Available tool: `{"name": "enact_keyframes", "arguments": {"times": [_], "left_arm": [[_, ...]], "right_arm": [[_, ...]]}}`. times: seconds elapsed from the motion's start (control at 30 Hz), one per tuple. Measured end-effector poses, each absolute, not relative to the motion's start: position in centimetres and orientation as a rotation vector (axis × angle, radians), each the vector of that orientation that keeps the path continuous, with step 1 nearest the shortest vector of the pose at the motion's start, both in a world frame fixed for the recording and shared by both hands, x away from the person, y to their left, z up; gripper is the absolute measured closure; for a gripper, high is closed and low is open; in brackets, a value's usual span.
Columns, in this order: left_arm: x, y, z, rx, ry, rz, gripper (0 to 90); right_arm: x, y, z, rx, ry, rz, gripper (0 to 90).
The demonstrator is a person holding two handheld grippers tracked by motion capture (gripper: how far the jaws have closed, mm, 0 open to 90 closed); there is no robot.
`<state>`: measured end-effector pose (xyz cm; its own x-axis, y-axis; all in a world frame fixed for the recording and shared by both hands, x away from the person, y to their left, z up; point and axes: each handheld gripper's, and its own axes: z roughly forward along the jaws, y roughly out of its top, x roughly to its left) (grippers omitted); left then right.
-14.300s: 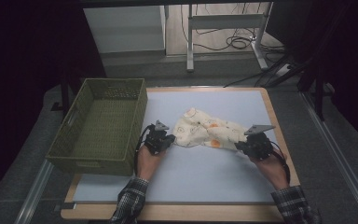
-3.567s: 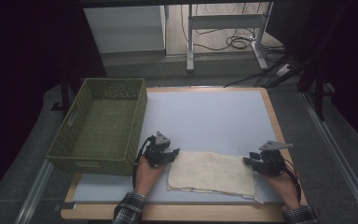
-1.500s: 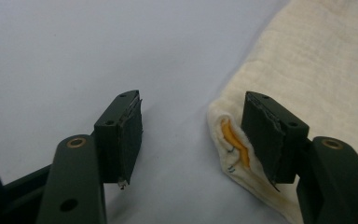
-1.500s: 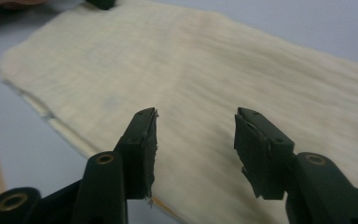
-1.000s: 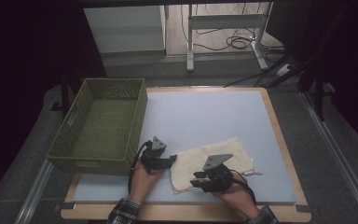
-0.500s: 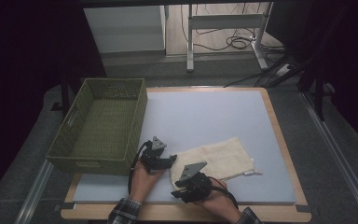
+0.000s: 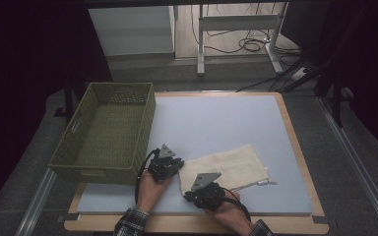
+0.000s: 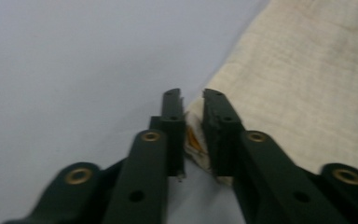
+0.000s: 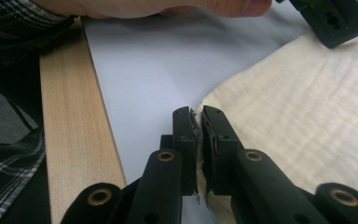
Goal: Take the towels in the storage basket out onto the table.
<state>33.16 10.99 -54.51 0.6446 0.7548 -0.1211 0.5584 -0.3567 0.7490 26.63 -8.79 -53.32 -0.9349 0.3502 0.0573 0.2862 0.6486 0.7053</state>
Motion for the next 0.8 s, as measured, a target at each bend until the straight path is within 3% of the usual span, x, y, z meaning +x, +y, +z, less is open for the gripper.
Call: {"name": "enact_keyframes", "arguments": {"times": [0.13, 0.43, 0.8], "left_arm": [[32.7, 10.8, -54.4, 2.058, 0.999, 0.359, 87.1], [32.6, 10.6, -52.2, 1.994, 0.968, 0.391, 87.0], [34.7, 7.1, -50.1, 1.997, 0.855, 0.426, 86.7]], "right_arm": [[26.8, -8.9, -53.2, 0.542, 2.788, 1.183, 84.5], [26.7, -10.3, -51.3, 0.532, 2.716, 1.265, 84.5], [27.8, -15.4, -49.2, 0.638, 2.582, 1.294, 84.5]]}}
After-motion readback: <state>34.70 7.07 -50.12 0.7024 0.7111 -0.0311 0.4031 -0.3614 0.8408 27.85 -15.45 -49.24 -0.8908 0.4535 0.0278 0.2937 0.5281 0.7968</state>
